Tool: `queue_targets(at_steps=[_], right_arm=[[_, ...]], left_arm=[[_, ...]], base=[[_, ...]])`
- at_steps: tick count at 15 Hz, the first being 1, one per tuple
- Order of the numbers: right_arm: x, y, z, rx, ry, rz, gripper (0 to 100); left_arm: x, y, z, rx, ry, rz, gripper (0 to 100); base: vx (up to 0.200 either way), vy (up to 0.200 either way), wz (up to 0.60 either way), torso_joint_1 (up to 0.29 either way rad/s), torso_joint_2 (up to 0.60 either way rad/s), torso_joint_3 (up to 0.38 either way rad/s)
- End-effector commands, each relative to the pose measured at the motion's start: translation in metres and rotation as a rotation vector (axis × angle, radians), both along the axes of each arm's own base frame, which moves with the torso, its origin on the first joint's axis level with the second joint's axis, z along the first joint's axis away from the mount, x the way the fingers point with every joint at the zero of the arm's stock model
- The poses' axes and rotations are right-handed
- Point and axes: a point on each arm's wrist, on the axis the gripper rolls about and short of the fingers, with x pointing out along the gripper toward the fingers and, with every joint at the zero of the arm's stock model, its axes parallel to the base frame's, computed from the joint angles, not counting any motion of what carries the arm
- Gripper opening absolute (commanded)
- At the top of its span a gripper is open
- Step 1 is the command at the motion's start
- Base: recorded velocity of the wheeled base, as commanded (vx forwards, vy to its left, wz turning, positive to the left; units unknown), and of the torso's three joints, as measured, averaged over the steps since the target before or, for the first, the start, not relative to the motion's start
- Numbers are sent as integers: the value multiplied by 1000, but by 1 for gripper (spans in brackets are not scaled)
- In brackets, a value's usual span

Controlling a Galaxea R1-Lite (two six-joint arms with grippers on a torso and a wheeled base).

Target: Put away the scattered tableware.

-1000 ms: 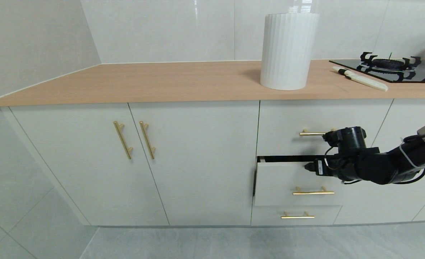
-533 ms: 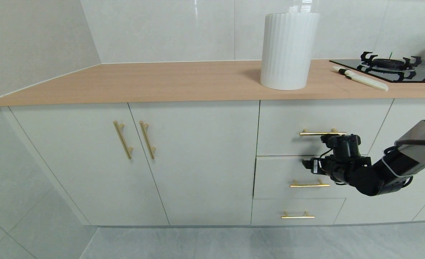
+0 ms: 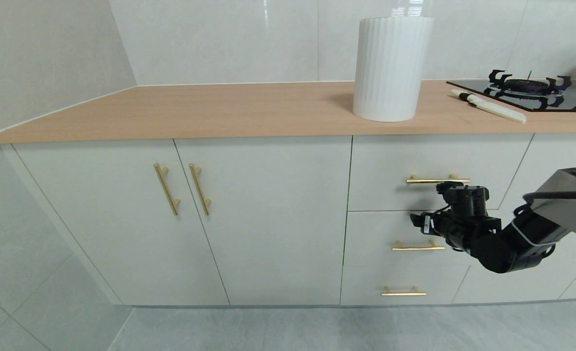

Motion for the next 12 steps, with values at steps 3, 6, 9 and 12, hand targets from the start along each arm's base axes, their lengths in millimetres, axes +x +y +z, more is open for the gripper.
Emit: queue_targets(at_steps=[3, 6, 9, 12], right_arm=[[-72, -10, 64, 7, -62, 17, 100], [-149, -23, 111, -20, -180, 18, 100], [-222, -37, 142, -39, -343, -18, 100], [-290, -50, 149, -57, -476, -40, 100]], left_arm=[[0, 0, 0, 0, 2, 0, 100], [0, 0, 0, 0, 2, 2, 100], [0, 0, 0, 0, 2, 0, 100], [0, 0, 0, 0, 2, 2, 100]], base=[[0, 0, 0, 0, 0, 0], [0, 0, 0, 0, 0, 0], [0, 0, 0, 0, 0, 0], [0, 0, 0, 0, 0, 0]])
